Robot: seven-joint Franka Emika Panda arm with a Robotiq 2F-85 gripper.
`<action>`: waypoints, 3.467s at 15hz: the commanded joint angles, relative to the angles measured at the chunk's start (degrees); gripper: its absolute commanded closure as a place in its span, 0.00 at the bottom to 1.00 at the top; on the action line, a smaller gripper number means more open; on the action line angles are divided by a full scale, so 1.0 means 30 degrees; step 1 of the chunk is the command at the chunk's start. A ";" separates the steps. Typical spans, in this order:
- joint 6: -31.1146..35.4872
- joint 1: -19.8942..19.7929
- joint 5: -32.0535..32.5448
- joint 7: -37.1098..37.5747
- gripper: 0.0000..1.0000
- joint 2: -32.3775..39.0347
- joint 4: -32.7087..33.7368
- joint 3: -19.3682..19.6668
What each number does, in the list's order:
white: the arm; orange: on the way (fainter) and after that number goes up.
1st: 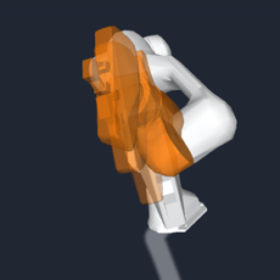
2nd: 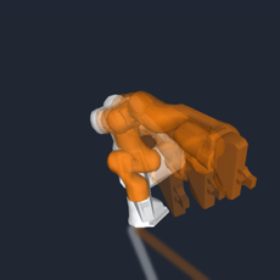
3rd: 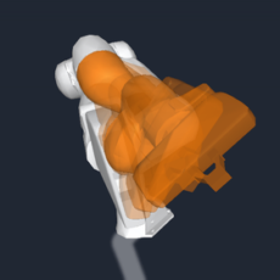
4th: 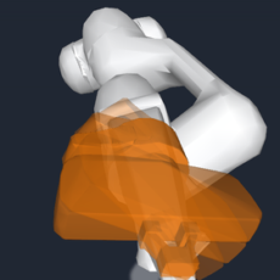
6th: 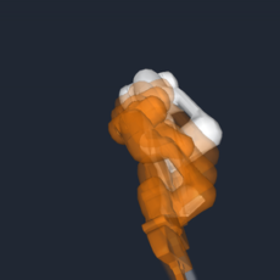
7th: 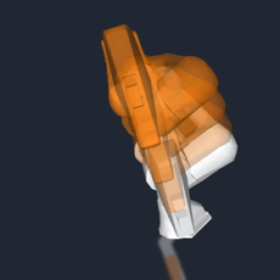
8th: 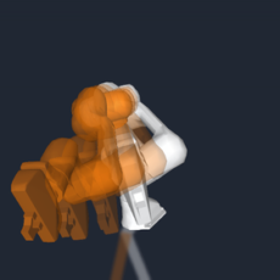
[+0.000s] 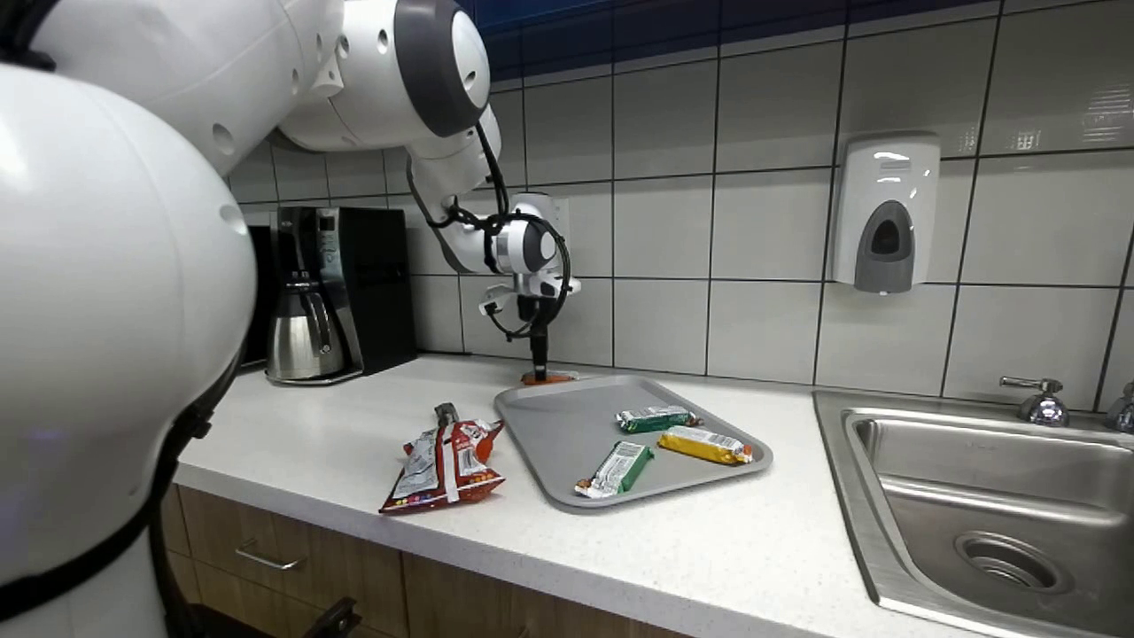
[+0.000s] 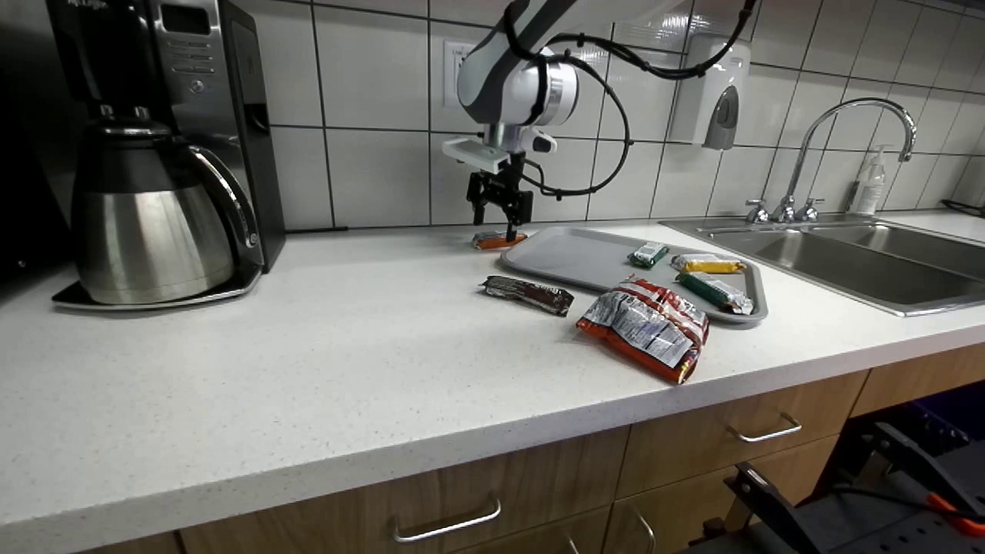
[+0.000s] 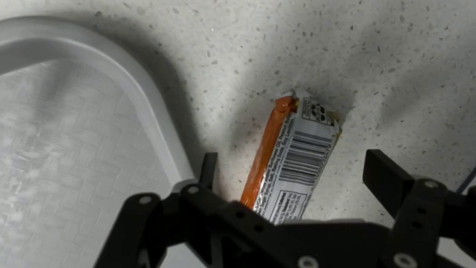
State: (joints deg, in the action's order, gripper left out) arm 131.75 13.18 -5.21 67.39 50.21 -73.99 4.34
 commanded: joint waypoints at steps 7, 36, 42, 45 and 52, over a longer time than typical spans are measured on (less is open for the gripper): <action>-0.1961 -0.0148 -0.0266 0.2175 0.00 0.1255 0.2562 -0.0303; -0.2425 -0.0118 0.0175 0.3305 0.00 0.1482 0.2931 -0.0266; -0.2431 -0.0118 0.0176 0.3305 0.00 0.1484 0.2937 -0.0266; -0.2510 -0.0180 0.0102 0.3419 0.00 0.1490 0.3049 -0.0257; -0.2420 -0.0159 0.0181 0.3593 0.00 0.1680 0.3217 -0.0130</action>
State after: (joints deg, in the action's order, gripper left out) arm 124.73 13.06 -5.27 76.98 54.57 -65.51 4.23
